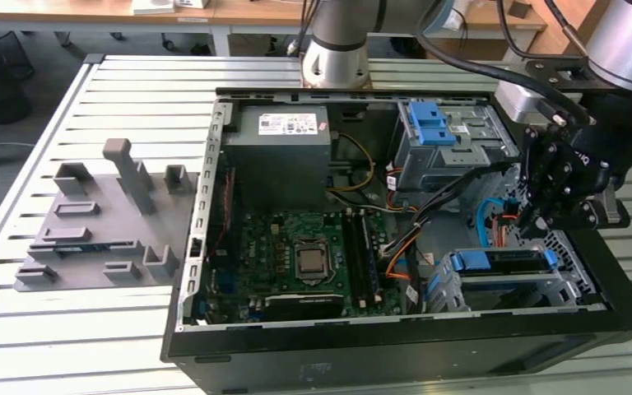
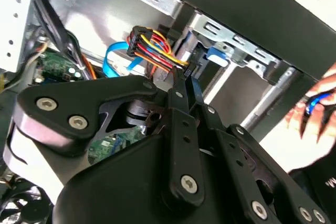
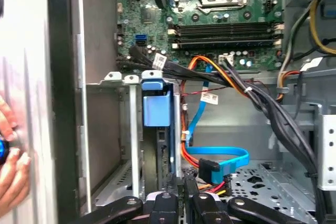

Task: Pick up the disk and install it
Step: 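Insert the first disk wire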

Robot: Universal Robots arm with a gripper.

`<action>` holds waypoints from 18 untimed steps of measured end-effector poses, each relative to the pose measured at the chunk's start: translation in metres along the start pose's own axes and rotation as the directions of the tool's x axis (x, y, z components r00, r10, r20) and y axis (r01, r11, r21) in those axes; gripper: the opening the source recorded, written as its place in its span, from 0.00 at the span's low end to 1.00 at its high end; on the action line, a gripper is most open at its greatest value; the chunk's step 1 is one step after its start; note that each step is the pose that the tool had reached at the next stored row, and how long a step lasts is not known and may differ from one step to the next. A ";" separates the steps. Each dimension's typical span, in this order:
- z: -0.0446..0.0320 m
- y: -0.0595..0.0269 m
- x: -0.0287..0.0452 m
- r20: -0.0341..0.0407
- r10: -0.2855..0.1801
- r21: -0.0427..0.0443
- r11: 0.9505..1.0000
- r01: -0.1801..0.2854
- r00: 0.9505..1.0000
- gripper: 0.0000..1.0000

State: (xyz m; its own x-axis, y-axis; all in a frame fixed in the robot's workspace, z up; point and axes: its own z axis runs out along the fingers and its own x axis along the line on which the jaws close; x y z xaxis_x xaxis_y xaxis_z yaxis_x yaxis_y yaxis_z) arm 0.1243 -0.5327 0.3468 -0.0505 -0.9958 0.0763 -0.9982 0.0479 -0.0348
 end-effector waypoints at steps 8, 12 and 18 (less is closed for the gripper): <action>0.0029 0.0001 0.0084 0.014 0.000 -0.001 1.000 0.000 1.000 0.18; 0.0038 0.0033 0.0109 0.014 0.000 -0.001 1.000 0.000 1.000 0.18; 0.0040 0.0035 0.0111 0.014 0.000 -0.001 1.000 0.000 1.000 0.18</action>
State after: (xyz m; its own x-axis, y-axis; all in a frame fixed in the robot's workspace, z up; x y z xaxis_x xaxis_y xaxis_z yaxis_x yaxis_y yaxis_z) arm 0.1204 -0.5439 0.3436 -0.0503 -0.9968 0.0626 -0.9983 0.0483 -0.0340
